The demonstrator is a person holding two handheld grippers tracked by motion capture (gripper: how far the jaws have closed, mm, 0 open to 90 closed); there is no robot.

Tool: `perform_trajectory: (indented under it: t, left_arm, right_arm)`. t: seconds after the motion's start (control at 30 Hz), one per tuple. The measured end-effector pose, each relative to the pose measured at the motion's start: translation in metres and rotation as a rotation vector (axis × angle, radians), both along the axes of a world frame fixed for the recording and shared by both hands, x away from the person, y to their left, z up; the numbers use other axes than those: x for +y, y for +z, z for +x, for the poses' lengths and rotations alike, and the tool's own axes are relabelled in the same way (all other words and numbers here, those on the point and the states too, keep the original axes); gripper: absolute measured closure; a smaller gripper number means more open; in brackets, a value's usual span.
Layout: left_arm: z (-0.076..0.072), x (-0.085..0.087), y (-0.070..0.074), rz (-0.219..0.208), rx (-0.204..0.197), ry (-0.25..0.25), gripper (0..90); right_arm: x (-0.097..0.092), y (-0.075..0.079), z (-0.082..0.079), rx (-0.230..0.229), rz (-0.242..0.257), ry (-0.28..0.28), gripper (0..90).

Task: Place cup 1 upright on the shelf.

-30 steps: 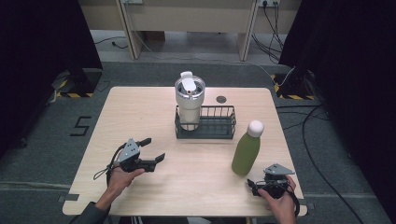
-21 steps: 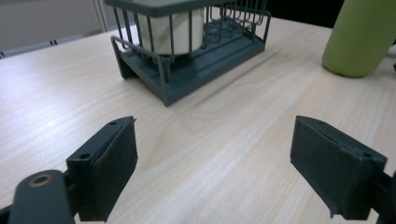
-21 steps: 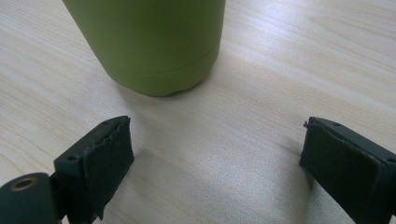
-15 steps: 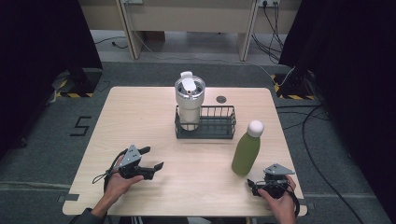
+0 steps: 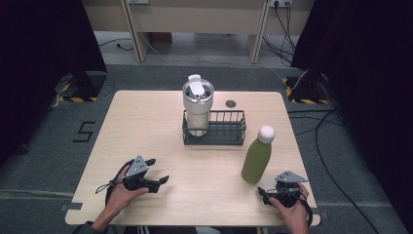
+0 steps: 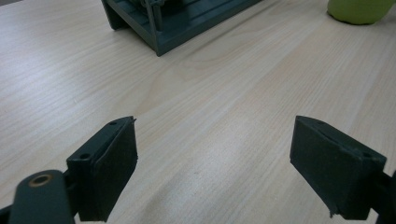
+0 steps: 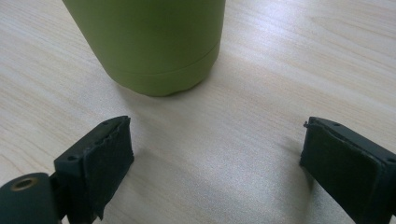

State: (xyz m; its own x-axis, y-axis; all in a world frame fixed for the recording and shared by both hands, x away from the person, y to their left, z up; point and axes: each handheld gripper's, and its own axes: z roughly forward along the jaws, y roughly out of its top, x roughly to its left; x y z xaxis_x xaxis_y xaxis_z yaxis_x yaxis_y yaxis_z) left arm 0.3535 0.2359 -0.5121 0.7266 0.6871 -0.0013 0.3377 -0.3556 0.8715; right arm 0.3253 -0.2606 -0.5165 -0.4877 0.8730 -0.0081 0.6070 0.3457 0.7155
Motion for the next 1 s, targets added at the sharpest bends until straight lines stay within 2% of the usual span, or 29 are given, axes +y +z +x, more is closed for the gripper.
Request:
perform_trajectory:
  t: [0.33,0.5,0.57,0.63,0.67,0.8,1.0]
  left_arm:
    - [-0.005,0.001,-0.004,0.060,0.036,0.018,14.7]
    - [-0.005,0.002,-0.009,0.104,0.085,0.019,14.7]
    - [-0.007,0.003,-0.009,0.120,0.081,0.022,14.8]
    - [-0.007,0.003,-0.011,0.164,0.095,0.038,14.8]
    - [-0.007,0.003,-0.011,0.167,0.102,0.043,13.9]
    - [-0.002,0.006,-0.012,0.134,0.159,0.043,13.9]
    - [-0.002,0.007,-0.012,0.133,0.161,0.044,12.8]
  right_arm:
    - [0.000,0.000,0.000,0.000,-0.001,0.000,9.2]
    - [0.000,0.000,0.000,-0.004,-0.003,0.000,9.7]
    - [0.000,0.000,0.000,-0.004,-0.003,-0.001,9.8]
    - [0.000,0.000,0.000,-0.005,-0.004,0.001,9.8]
    - [0.000,0.000,0.000,-0.005,-0.005,0.001,9.9]
    - [0.000,0.000,0.000,-0.005,-0.004,0.002,9.8]
    - [0.000,0.000,-0.001,-0.005,-0.004,0.002,9.9]
